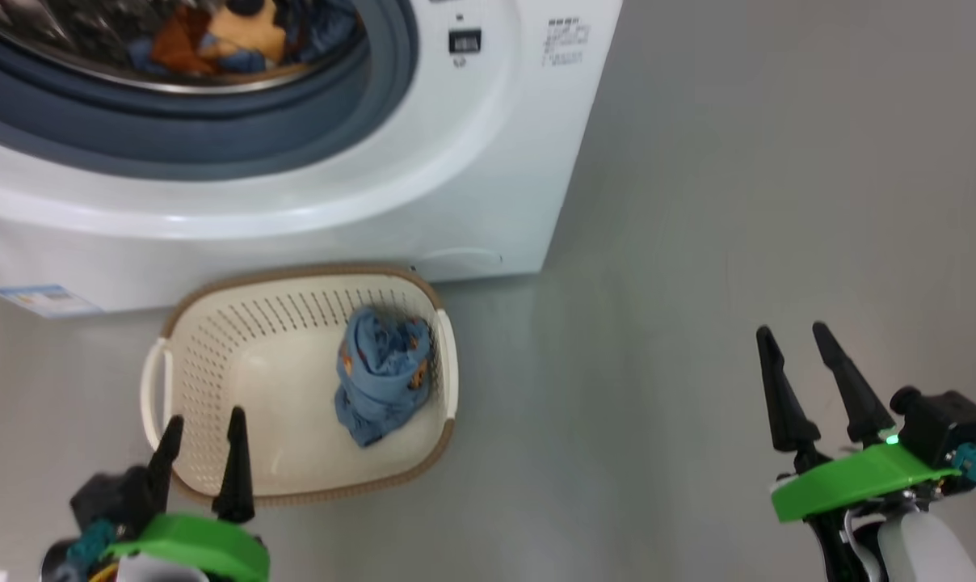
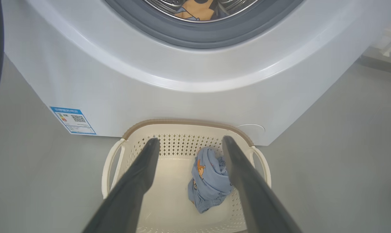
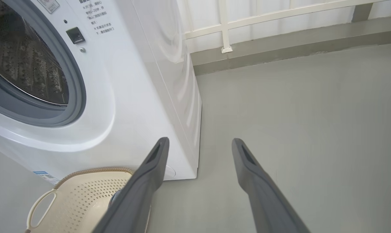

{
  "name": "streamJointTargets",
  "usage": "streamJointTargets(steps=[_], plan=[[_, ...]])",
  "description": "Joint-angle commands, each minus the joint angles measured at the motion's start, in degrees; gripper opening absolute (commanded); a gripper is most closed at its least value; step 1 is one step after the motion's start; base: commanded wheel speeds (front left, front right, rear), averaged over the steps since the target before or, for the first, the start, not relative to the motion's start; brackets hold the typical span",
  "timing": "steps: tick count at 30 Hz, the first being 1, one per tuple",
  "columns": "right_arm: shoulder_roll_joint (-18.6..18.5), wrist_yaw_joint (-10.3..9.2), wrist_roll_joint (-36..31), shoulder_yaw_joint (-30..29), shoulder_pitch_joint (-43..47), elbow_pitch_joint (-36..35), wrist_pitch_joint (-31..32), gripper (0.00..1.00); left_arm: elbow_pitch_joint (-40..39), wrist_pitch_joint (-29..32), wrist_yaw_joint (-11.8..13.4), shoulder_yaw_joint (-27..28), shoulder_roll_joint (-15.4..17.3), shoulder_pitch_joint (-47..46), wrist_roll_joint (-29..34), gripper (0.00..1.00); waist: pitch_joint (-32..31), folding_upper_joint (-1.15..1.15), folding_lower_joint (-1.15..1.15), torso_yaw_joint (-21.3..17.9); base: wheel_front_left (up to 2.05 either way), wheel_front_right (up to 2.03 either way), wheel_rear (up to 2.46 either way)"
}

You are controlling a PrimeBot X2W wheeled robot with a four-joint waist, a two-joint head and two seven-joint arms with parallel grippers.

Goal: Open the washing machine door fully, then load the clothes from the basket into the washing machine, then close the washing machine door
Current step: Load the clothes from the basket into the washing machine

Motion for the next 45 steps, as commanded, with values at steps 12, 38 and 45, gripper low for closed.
streamJointTargets(steps=[12,38,45], plan=[[1.7,0.09,-0.9,1.1,-5.9,-2.3,-0.3,1.00,12.7,-0.4,-0.1,-5.7,4.0,-14.2,-2.4,1.00,13.8,0.00,0.00,-3.1,0.00,0.00,0.00],[4.2,0.09,-0.4,6.3,-11.3,-4.3,-0.3,1.00,35.4,-0.4,-0.1,-30.1,11.8,-38.0,-14.0,1.00,28.1,0.00,0.00,-8.5,0.00,0.00,0.00],[4.3,0.09,0.0,7.0,-11.0,-5.6,-0.3,1.00,36.1,-0.4,-0.1,-34.1,12.4,-41.2,-17.0,1.00,30.3,0.00,0.00,-8.9,0.00,0.00,0.00]])
